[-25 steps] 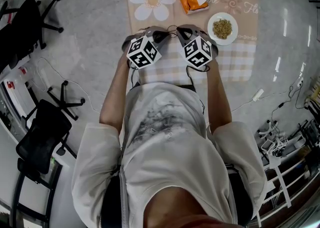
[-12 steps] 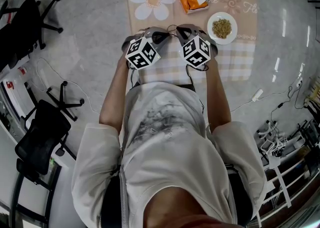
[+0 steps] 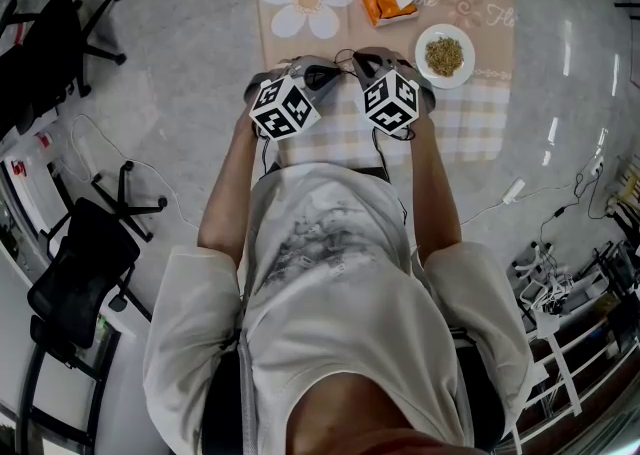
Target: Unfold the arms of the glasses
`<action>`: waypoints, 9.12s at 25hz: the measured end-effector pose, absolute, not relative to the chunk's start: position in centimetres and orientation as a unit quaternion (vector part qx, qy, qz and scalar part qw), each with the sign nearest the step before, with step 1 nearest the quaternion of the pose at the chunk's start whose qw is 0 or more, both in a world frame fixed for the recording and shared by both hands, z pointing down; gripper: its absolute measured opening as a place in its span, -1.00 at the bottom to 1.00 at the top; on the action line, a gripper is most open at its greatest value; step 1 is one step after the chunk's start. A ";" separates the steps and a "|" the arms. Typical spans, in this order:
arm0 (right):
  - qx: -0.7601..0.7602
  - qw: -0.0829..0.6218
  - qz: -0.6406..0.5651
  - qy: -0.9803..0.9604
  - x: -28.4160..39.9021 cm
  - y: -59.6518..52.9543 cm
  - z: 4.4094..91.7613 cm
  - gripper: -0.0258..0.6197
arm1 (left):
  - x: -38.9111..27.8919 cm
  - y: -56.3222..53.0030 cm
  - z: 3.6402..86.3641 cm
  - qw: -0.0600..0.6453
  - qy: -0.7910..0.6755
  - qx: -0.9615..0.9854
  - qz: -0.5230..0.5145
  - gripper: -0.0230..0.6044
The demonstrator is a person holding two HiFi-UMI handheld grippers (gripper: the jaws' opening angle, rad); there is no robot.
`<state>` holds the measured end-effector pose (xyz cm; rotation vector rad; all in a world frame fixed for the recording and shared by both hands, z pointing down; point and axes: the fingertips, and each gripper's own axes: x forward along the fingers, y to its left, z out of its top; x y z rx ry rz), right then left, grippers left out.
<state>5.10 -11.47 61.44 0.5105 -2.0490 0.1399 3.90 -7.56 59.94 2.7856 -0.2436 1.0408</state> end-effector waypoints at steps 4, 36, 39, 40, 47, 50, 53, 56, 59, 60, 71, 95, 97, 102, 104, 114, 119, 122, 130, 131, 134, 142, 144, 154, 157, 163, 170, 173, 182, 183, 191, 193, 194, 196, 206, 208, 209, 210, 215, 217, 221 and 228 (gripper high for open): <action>0.209 0.495 0.053 -0.842 5.0 -11.4 61.5 -0.87 | 3.9 -7.4 59.8 0.077 -0.081 0.932 0.345 -0.90; 0.219 0.500 0.047 -0.836 4.7 -11.3 61.5 -0.87 | 3.0 -5.4 57.8 0.056 -0.077 0.942 0.323 -0.90; 0.220 0.505 0.037 -0.834 4.7 -11.2 61.6 -0.87 | 2.1 -5.6 57.4 0.070 -0.096 0.943 0.311 -0.91; 0.222 0.507 0.034 -0.833 4.7 -11.2 61.6 -0.87 | 1.7 -5.8 57.2 0.075 -0.103 0.943 0.306 -0.91; 0.233 0.512 0.029 -0.826 4.6 -11.2 61.5 -0.87 | 0.5 -5.9 56.6 0.080 -0.126 0.943 0.297 -0.91; 0.239 0.513 0.030 -0.824 4.6 -11.2 61.5 -0.87 | 0.2 -5.9 56.5 0.083 -0.137 0.943 0.291 -0.91; 0.245 0.514 0.030 -0.821 4.7 -11.2 61.5 -0.87 | -0.1 -6.1 56.4 0.087 -0.150 0.943 0.284 -0.91; 0.249 0.516 0.030 -0.819 4.7 -11.3 61.5 -0.87 | -0.4 -6.2 56.3 0.089 -0.158 0.943 0.280 -0.91; 0.252 0.516 0.031 -0.818 4.7 -11.3 61.5 -0.87 | -0.6 -6.4 56.2 0.092 -0.166 0.942 0.276 -0.91; 0.254 0.517 0.031 -0.817 4.7 -11.3 61.4 -0.87 | -0.6 -6.4 56.2 0.093 -0.168 0.942 0.275 -0.91; 0.264 0.511 0.028 -0.817 4.7 -11.3 61.5 -0.87 | -1.3 -6.6 56.0 0.102 -0.198 0.938 0.265 -0.91; 0.281 0.499 0.026 -0.819 4.8 -11.1 61.5 -0.87 | -3.1 -7.8 55.3 0.134 -0.263 0.928 0.226 -0.91; 0.284 0.499 0.023 -0.818 4.8 -11.2 61.4 -0.87 | -3.0 -7.8 55.4 0.138 -0.259 0.929 0.225 -0.91; 0.295 0.490 0.011 -0.820 4.4 -11.2 60.7 -0.86 | -2.9 -7.3 55.9 0.150 -0.246 0.931 0.226 -0.91; 0.297 0.481 0.004 -0.825 4.1 -11.1 60.2 -0.86 | -2.9 -7.1 56.0 0.152 -0.242 0.931 0.227 -0.91; 0.269 0.452 -0.019 -0.850 1.5 -9.2 58.6 -0.86 | -2.6 -6.8 56.0 0.152 -0.232 0.933 0.229 -0.91; 0.251 0.448 -0.023 -0.857 0.4 -7.8 58.3 -0.79 | -2.5 -6.6 55.7 0.150 -0.228 0.934 0.229 -0.91; 0.241 0.447 -0.025 -0.861 0.0 -7.0 58.3 -0.67 | -2.5 -6.6 55.5 0.147 -0.227 0.935 0.228 -0.91; 0.196 0.438 -0.033 -0.877 -1.7 -4.4 58.1 -0.55 | -2.4 -6.6 55.1 0.146 -0.219 0.937 0.228 -0.91; 0.191 0.438 -0.033 -0.878 -1.9 -4.1 58.2 -0.54 | -2.4 -6.6 55.0 0.146 -0.219 0.937 0.228 -0.91; 0.181 0.437 -0.034 -0.880 -2.3 -3.4 58.3 -0.52 | -2.3 -6.6 54.9 0.144 -0.217 0.938 0.229 -0.91; 0.170 0.443 -0.044 -0.879 -3.1 -2.7 58.7 -0.49 | -2.2 -6.6 54.8 0.144 -0.214 0.939 0.228 -0.91; 0.169 0.445 -0.047 -0.878 -3.3 -2.6 58.8 -0.49 | -2.1 -6.5 54.7 0.144 -0.213 0.939 0.228 -0.91; 0.169 0.456 -0.056 -0.872 -3.2 -2.5 59.5 -0.53 | -1.9 -6.1 54.9 0.147 -0.204 0.940 0.230 -0.91; 0.167 0.457 -0.058 -0.872 -3.2 -2.5 59.6 -0.60 | -1.8 -6.1 54.9 0.147 -0.202 0.941 0.230 -0.91; 0.169 0.456 -0.060 -0.871 -3.2 -2.3 59.4 -0.76 | -1.8 -6.1 54.8 0.143 -0.200 0.941 0.232 -0.91; 0.183 0.446 -0.061 -0.874 -3.1 -2.4 58.3 -0.80 | -1.8 -5.9 55.0 0.139 -0.199 0.941 0.236 -0.91; 0.194 0.441 -0.061 -0.874 -2.9 -2.5 57.7 -0.81 | -1.8 -5.9 55.0 0.138 -0.199 0.941 0.235 -0.91; 0.232 0.423 -0.065 -0.874 -2.1 -3.1 55.4 -0.83 | -1.9 -5.7 55.1 0.139 -0.200 0.941 0.234 -0.91; 0.237 0.421 -0.065 -0.873 -2.0 -3.2 55.2 -0.83 | -1.9 -5.6 55.0 0.139 -0.200 0.941 0.234 -0.91; 0.269 0.409 -0.064 -0.870 -0.9 -3.9 53.5 -0.85 | -1.9 -5.5 55.1 0.138 -0.202 0.941 0.234 -0.91; 0.277 0.407 -0.063 -0.868 -0.5 -4.1 53.2 -0.85 | -1.8 -5.5 55.2 0.138 -0.202 0.941 0.234 -0.91; 0.281 0.405 -0.063 -0.867 -0.4 -4.2 53.1 -0.85 | -1.8 -5.5 55.2 0.138 -0.202 0.941 0.234 -0.91; 0.290 0.402 -0.062 -0.866 0.0 -4.5 52.6 -0.85 | -1.8 -5.4 55.2 0.138 -0.202 0.941 0.234 -0.91; 0.330 0.389 -0.059 -0.858 1.5 -5.8 51.0 -0.86 | -1.9 -5.0 55.7 0.141 -0.199 0.940 0.240 -0.91; 0.338 0.387 -0.059 -0.856 1.8 -6.1 50.7 -0.86 | -1.9 -5.0 55.8 0.142 -0.199 0.939 0.241 -0.91; 0.341 0.387 -0.059 -0.855 2.0 -6.2 50.6 -0.86 | -2.0 -4.9 55.9 0.142 -0.199 0.939 0.242 -0.91; 0.344 0.386 -0.059 -0.854 2.1 -6.3 50.5 -0.86 | -2.0 -4.9 55.9 0.143 -0.199 0.939 0.242 -0.91; 0.359 0.385 -0.058 -0.848 2.8 -6.6 49.9 -0.86 | -2.2 -4.6 55.9 0.144 -0.198 0.938 0.244 -0.91; 0.364 0.385 -0.057 -0.846 3.0 -6.8 49.8 -0.86 | -2.2 -4.5 56.0 0.144 -0.197 0.938 0.245 -0.91; 0.373 0.384 -0.056 -0.843 3.5 -7.0 49.6 -0.86 | -2.3 -4.3 56.1 0.143 -0.195 0.938 0.247 -0.91; 0.388 0.385 -0.051 -0.836 4.5 -7.4 49.5 -0.86 | -2.1 -4.2 56.2 0.143 -0.190 0.939 0.248 -0.91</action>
